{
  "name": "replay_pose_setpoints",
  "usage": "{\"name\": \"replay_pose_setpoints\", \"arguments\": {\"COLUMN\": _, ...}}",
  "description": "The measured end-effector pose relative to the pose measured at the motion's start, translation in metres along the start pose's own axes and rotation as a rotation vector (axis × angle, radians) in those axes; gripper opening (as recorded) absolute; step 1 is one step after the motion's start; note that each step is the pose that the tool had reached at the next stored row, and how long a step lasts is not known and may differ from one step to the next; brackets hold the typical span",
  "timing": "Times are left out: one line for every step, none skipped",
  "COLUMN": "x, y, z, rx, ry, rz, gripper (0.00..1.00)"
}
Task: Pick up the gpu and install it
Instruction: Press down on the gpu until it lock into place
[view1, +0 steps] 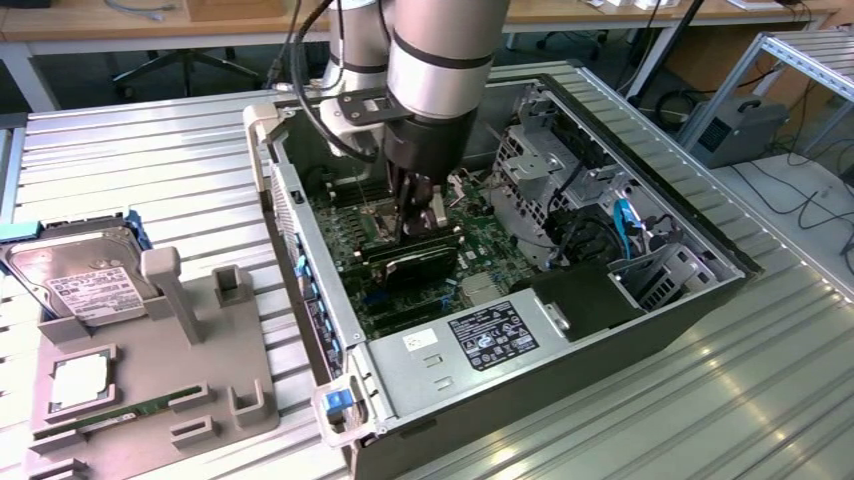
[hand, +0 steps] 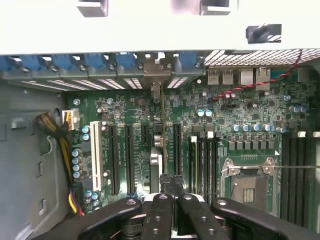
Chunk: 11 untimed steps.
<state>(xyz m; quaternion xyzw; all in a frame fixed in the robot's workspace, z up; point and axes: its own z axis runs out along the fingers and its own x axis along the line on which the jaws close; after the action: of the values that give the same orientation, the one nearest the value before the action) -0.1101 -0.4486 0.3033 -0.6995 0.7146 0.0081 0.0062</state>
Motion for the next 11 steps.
{"name": "replay_pose_setpoints", "arguments": {"x": 0.000, "y": 0.0000, "z": -0.0073, "rx": 0.0002, "ry": 0.0016, "rz": 0.000, "gripper": 0.11}}
{"name": "replay_pose_setpoints", "arguments": {"x": 0.000, "y": 0.0000, "z": -0.0167, "rx": 0.0002, "ry": 0.0044, "rz": 0.000, "gripper": 0.11}}
{"name": "replay_pose_setpoints", "arguments": {"x": -0.001, "y": 0.0001, "z": -0.0257, "rx": 0.0002, "ry": 0.0073, "rz": 0.000, "gripper": 0.11}}
{"name": "replay_pose_setpoints", "arguments": {"x": -0.001, "y": 0.0001, "z": -0.0330, "rx": 0.0002, "ry": 0.0091, "rz": 0.000, "gripper": 0.11}}
{"name": "replay_pose_setpoints", "arguments": {"x": -0.001, "y": 0.0001, "z": -0.0360, "rx": 0.0002, "ry": 0.0098, "rz": 0.000, "gripper": 0.11}}
{"name": "replay_pose_setpoints", "arguments": {"x": -0.001, "y": 0.0001, "z": -0.0383, "rx": 0.0002, "ry": 0.0105, "rz": 0.000, "gripper": 0.11}}
{"name": "replay_pose_setpoints", "arguments": {"x": -0.001, "y": 0.0001, "z": -0.0398, "rx": 0.0003, "ry": 0.0110, "rz": 0.000, "gripper": 0.11}}
{"name": "replay_pose_setpoints", "arguments": {"x": -0.001, "y": 0.0001, "z": -0.0398, "rx": 0.0004, "ry": 0.0110, "rz": 0.000, "gripper": 0.11}}
{"name": "replay_pose_setpoints", "arguments": {"x": -0.001, "y": 0.0001, "z": -0.0398, "rx": 0.0004, "ry": 0.0110, "rz": 0.000, "gripper": 0.11}}
{"name": "replay_pose_setpoints", "arguments": {"x": -0.001, "y": 0.0001, "z": -0.0399, "rx": 0.0003, "ry": 0.0112, "rz": 0.000, "gripper": 0.11}}
{"name": "replay_pose_setpoints", "arguments": {"x": -0.001, "y": 0.0001, "z": -0.0399, "rx": 0.0003, "ry": 0.0112, "rz": 0.000, "gripper": 0.11}}
